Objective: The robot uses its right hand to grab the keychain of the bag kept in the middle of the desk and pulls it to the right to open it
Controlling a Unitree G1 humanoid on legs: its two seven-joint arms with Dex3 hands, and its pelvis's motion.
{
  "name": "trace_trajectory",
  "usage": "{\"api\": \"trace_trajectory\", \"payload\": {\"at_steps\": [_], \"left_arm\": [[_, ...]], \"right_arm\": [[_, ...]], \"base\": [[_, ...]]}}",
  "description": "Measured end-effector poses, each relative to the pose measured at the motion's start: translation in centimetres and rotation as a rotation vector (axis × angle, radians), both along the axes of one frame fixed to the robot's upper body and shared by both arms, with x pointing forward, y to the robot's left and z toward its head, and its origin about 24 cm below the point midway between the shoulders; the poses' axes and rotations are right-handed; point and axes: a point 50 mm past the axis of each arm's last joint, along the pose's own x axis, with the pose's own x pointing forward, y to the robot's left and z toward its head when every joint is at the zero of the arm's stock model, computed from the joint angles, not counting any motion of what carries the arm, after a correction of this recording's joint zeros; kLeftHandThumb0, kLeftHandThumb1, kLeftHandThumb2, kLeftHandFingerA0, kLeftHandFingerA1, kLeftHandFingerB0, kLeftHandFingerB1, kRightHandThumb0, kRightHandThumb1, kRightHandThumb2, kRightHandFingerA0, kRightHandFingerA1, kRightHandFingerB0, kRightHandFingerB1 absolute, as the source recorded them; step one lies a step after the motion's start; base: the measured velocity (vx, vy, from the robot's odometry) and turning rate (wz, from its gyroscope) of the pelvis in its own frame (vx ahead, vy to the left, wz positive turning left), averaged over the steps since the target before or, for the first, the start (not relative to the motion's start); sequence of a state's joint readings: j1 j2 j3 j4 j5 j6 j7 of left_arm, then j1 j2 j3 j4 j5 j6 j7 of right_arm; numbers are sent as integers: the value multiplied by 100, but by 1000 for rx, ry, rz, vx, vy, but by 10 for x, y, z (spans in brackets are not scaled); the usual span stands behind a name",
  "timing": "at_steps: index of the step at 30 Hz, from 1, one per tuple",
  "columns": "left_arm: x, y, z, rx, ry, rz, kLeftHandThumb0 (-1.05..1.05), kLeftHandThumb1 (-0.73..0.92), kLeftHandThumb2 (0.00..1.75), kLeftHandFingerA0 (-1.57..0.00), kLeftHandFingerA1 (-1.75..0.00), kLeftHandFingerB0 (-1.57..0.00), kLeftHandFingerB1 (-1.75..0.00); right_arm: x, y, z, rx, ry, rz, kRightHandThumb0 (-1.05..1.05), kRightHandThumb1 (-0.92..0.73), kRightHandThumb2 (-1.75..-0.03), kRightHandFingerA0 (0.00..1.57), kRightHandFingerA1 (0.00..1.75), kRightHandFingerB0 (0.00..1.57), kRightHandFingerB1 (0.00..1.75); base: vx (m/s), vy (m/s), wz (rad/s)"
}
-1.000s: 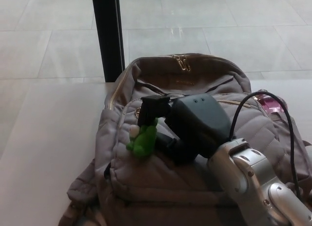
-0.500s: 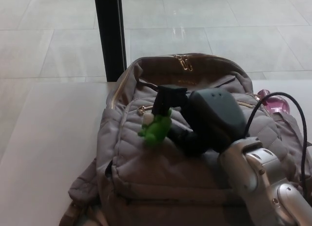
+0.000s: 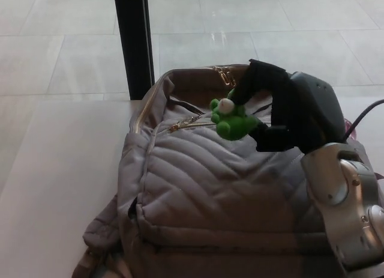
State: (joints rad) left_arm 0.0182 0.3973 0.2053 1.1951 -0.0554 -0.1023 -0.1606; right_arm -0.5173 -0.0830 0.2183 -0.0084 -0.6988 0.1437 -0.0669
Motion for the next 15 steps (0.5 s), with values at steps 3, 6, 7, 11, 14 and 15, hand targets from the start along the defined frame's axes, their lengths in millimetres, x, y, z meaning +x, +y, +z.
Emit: {"api": "trace_trajectory", "payload": {"at_steps": [3, 6, 7, 11, 14, 15], "left_arm": [[-1, 1, 0, -1, -3, 8, -105, 68, 151, -95, -118, -90, -111], [-1, 1, 0, -4, -8, 11, -105, 89, 116, -96, -125, -85, -114], [-1, 1, 0, -7, -11, 15, -105, 89, 114, -97, -124, -83, -111], [1, 1, 1, -12, -21, 18, -105, 68, 153, -94, -121, -91, -113], [1, 1, 1, -16, -28, 25, -105, 92, 115, -90, -125, -84, -114], [1, 1, 1, -17, -29, 27, -105, 92, 115, -90, -125, -84, -114]], "right_arm": [[2, -7, 2, -37, -13, -13, -27, -42, -109, 94, 175, 75, 167], [3, -13, 4, -83, -23, -26, -25, -38, -114, 93, 175, 72, 169], [3, -16, 4, -100, -25, -31, -24, -34, -115, 94, 175, 78, 157], [5, -24, 4, -164, -34, -48, -24, -31, -120, 95, 175, 72, 169], [6, -27, 4, -206, -47, -51, -19, -25, -117, 97, 175, 74, 175], [6, -28, 3, -217, -52, -51, -19, -25, -117, 97, 175, 74, 175]], "base": [[0, 0, 0], [0, 0, 0], [0, 0, 0], [0, 0, 0], [0, 0, 0], [0, 0, 0]]}}
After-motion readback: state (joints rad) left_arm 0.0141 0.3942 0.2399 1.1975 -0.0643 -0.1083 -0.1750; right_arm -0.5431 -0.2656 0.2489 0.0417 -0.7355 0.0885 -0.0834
